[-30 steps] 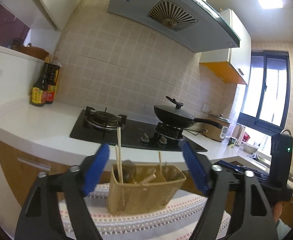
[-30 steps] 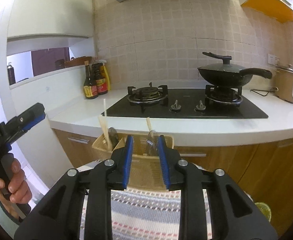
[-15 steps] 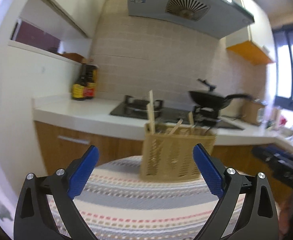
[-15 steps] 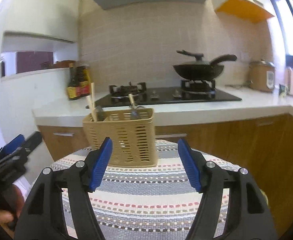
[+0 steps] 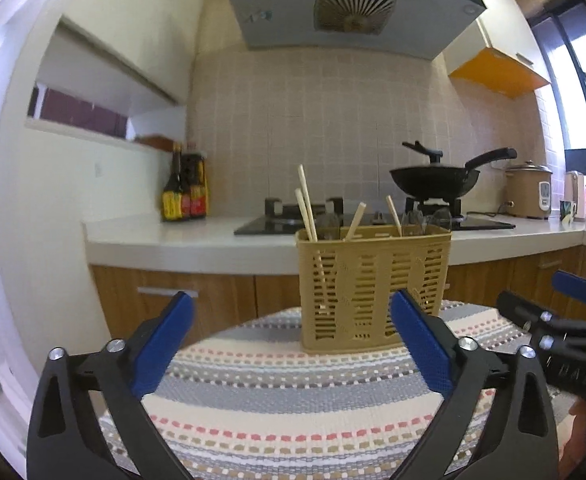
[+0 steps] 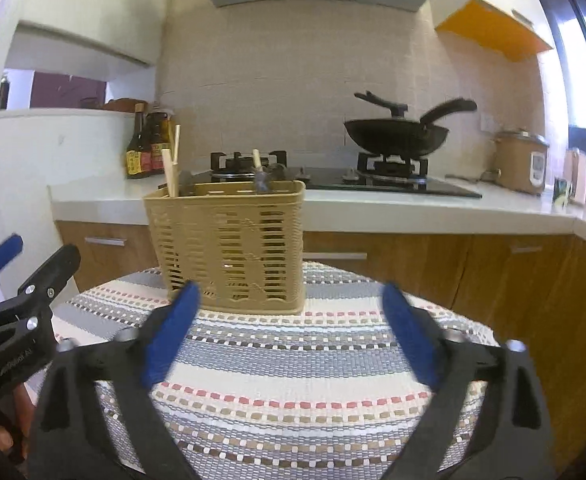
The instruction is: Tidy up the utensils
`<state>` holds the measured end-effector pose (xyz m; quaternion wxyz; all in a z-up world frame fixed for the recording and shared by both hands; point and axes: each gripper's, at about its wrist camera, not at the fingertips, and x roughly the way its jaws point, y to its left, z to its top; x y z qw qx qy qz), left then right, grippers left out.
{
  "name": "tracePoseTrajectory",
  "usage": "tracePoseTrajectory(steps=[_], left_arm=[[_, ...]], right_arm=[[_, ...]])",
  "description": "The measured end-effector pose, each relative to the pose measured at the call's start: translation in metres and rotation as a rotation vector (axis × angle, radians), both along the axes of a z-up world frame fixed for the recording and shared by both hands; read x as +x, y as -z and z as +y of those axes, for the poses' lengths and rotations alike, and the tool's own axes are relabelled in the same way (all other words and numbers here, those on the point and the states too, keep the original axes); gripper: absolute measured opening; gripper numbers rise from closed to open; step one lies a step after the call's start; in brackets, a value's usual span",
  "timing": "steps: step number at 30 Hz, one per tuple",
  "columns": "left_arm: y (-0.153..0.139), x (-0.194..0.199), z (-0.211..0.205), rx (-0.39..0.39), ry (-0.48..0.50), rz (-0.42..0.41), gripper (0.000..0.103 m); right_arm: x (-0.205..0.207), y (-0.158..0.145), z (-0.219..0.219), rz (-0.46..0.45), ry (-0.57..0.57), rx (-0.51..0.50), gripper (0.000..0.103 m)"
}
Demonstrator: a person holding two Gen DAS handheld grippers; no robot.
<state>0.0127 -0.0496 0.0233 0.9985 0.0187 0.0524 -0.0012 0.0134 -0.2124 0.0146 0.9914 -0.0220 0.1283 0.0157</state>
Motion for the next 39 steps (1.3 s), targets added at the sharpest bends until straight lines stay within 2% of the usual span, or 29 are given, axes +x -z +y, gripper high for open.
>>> tracePoseTrajectory(steps=[5, 8, 12, 16, 39], left_arm=[[0.005, 0.007, -0.002, 0.027, -0.004, 0.050, 0.096], [0.006, 0.012, 0.002, 0.004, 0.000, 0.086, 0.096], [0.005, 0.012, 0.009, -0.015, -0.036, 0.080, 0.096], [0.007, 0.017, 0.009, -0.003, -0.053, 0.097, 0.096], [0.011, 0.024, 0.015, -0.012, -0.061, 0.152, 0.096]], right_arm=[[0.001, 0.002, 0.005, 0.013, 0.010, -0.025, 0.094], [0.006, 0.003, 0.003, 0.032, 0.024, -0.020, 0.095], [0.008, 0.004, 0.000, 0.044, 0.037, -0.017, 0.095], [0.009, 0.006, -0.001, 0.055, 0.045, -0.012, 0.095], [0.008, 0.006, -0.008, 0.059, 0.055, 0.008, 0.095]])
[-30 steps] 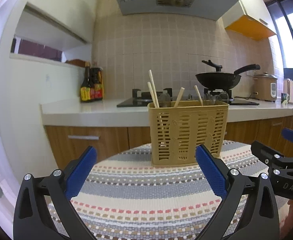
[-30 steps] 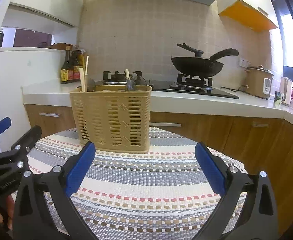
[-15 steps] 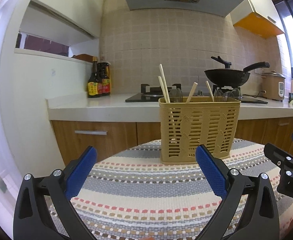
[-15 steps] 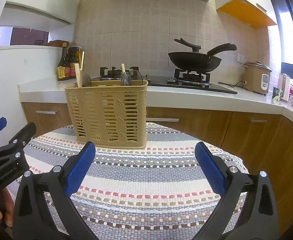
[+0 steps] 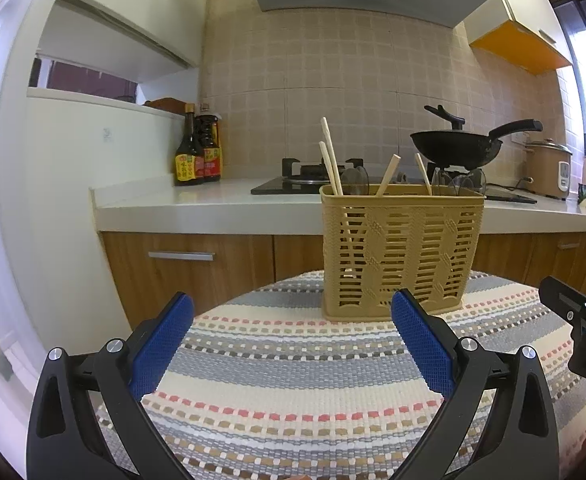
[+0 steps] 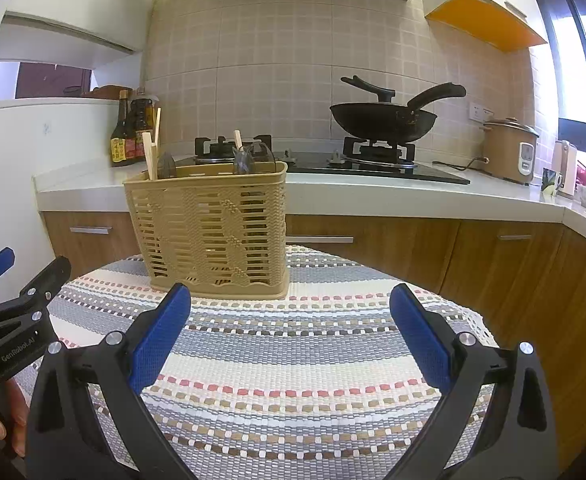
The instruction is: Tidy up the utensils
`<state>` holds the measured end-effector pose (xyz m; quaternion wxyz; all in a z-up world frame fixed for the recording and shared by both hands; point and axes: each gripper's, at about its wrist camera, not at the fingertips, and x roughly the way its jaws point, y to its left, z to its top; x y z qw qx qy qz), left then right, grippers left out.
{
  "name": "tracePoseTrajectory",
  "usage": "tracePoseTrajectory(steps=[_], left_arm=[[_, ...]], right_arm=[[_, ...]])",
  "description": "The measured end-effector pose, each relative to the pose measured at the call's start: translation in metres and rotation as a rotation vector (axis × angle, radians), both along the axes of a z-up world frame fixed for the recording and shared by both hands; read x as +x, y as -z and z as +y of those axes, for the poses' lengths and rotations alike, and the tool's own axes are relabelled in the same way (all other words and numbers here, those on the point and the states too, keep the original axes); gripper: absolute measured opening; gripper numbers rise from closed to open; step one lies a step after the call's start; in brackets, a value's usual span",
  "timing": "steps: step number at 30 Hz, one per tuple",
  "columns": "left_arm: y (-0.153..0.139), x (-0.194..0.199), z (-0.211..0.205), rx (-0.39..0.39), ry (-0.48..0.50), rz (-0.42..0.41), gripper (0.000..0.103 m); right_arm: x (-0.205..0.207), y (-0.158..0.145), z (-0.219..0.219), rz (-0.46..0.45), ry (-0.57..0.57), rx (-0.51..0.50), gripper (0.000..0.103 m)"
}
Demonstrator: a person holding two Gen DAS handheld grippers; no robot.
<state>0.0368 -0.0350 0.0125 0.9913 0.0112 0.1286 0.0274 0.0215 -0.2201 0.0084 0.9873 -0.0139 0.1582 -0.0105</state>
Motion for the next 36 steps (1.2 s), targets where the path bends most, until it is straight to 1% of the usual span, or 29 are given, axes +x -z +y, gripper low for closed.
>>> tracePoseTrajectory(steps=[7, 36], left_arm=[[0.0003, 0.0027, 0.0023, -0.011, -0.001, 0.011, 0.096], [0.0018, 0.0031, 0.0013, -0.010, 0.002, 0.016, 0.096]], right_arm=[[-0.0003, -0.0004, -0.0003, 0.000, -0.003, -0.001, 0.095], [-0.0012, -0.0001, 0.0001, 0.000, -0.005, 0.001, 0.095]])
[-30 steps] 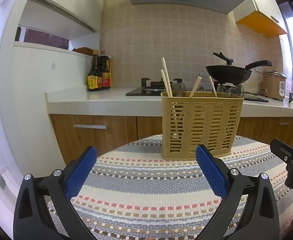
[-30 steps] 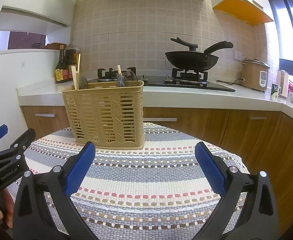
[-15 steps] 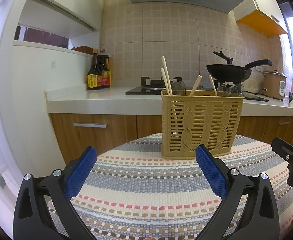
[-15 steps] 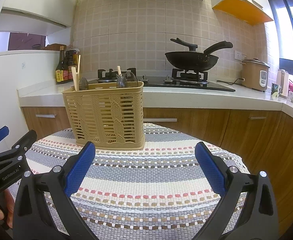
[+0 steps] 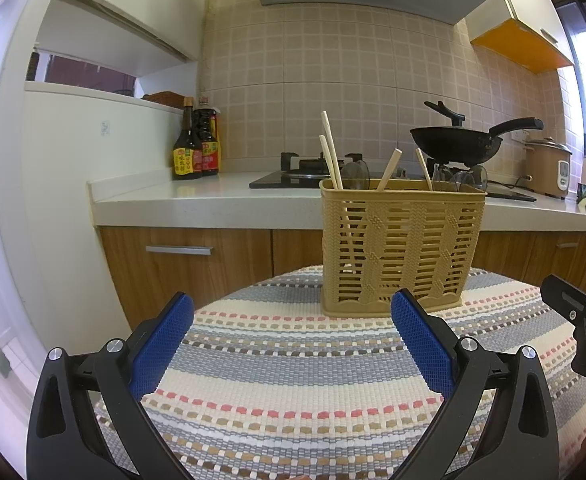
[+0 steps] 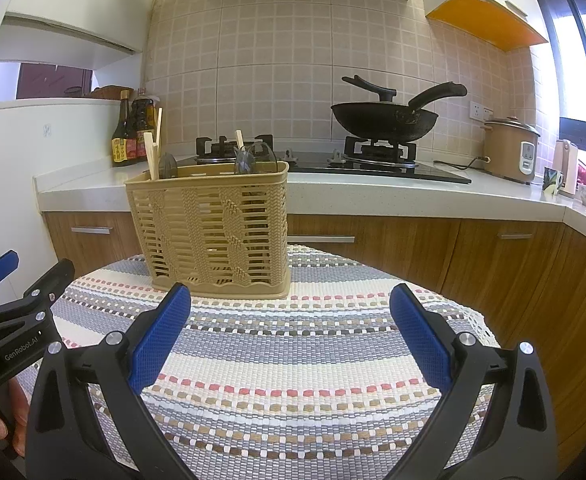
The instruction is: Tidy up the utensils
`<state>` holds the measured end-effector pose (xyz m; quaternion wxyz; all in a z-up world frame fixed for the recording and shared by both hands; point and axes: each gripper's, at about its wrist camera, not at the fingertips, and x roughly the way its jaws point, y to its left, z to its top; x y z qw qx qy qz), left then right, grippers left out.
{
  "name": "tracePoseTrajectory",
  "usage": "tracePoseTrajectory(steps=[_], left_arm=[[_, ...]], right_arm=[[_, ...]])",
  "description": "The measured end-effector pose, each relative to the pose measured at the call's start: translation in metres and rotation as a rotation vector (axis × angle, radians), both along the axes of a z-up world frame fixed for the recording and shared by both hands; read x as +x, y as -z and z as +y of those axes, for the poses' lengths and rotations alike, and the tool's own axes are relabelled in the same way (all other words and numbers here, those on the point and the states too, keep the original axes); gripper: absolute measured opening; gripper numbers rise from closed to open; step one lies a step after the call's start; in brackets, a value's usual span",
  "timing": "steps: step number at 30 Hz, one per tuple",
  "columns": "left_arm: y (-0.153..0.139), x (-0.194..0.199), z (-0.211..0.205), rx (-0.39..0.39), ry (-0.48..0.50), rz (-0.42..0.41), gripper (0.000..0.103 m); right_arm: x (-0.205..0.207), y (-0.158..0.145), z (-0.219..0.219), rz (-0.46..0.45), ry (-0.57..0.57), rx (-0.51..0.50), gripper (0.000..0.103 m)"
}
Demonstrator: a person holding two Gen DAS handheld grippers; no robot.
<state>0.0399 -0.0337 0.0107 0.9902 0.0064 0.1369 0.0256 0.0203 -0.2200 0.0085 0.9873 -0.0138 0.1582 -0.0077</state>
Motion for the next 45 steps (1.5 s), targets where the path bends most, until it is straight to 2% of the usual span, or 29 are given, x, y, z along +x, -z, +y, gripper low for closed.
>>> tracePoseTrajectory(steps=[45], left_arm=[[0.0051, 0.0022, -0.0007, 0.002, 0.016, 0.014, 0.096]], right_arm=[[0.0024, 0.0036, 0.0017, 0.009, -0.004, -0.013, 0.095]])
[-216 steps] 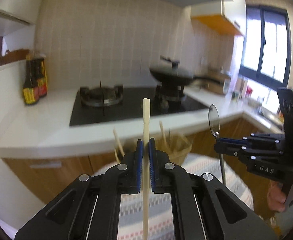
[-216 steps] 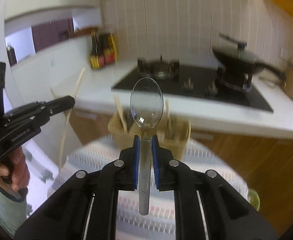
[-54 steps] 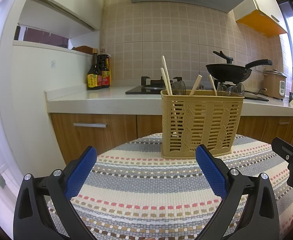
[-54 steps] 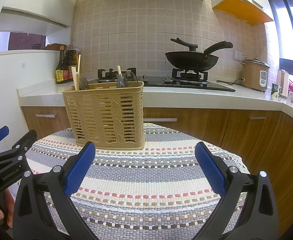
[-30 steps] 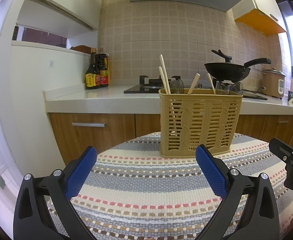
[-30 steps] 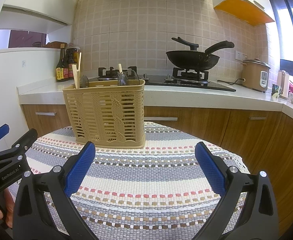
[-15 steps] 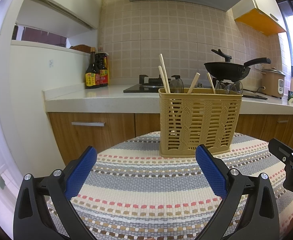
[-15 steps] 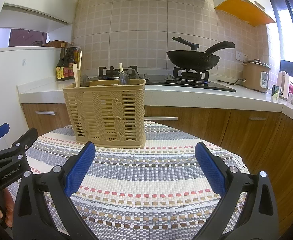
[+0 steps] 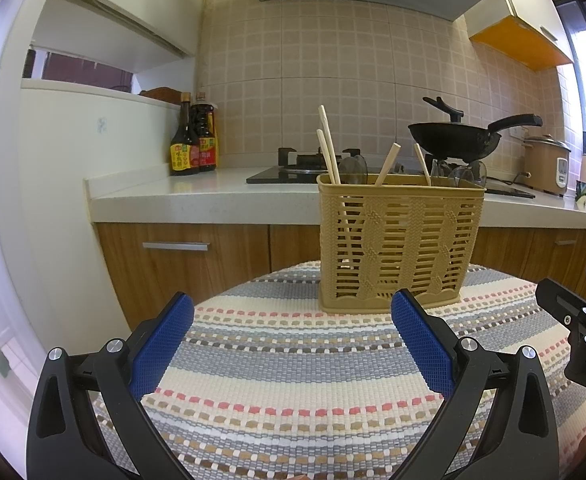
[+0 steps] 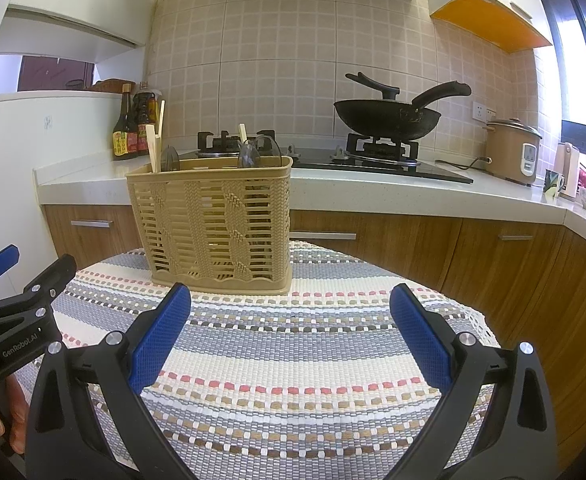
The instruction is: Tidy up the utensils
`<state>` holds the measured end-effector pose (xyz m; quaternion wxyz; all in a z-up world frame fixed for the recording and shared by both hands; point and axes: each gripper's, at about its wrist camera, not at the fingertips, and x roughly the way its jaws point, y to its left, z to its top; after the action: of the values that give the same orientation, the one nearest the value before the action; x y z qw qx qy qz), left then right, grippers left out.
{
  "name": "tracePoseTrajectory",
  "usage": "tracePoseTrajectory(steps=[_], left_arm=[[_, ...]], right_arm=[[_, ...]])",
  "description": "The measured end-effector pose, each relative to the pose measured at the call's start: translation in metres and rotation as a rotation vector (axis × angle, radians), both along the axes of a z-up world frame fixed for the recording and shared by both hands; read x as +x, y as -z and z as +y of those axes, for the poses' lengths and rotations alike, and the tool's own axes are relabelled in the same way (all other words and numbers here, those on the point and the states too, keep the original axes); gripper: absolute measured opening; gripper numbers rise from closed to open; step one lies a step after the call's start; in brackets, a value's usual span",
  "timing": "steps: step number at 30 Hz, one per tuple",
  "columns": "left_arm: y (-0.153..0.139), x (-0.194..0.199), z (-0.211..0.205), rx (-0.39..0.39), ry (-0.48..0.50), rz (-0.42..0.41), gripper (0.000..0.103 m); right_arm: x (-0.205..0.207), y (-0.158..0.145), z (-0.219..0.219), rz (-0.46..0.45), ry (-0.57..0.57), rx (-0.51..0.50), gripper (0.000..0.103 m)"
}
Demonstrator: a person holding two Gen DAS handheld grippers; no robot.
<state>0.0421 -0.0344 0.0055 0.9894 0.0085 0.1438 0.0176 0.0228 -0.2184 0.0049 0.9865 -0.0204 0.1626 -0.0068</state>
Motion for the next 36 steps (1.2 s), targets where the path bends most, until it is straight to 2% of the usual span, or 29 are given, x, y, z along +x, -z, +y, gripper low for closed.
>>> tracePoseTrajectory(steps=[27, 36], left_arm=[[-0.0018, 0.0067, 0.0021, 0.005, -0.004, 0.024, 0.096], [-0.0023, 0.0052, 0.0027, -0.004, 0.022, 0.024, 0.096]], right_arm=[[0.0039, 0.0049, 0.0008, 0.026, -0.012, -0.022, 0.095], [0.0080, 0.0060, 0.0027, 0.035, -0.013, -0.033, 0.095]])
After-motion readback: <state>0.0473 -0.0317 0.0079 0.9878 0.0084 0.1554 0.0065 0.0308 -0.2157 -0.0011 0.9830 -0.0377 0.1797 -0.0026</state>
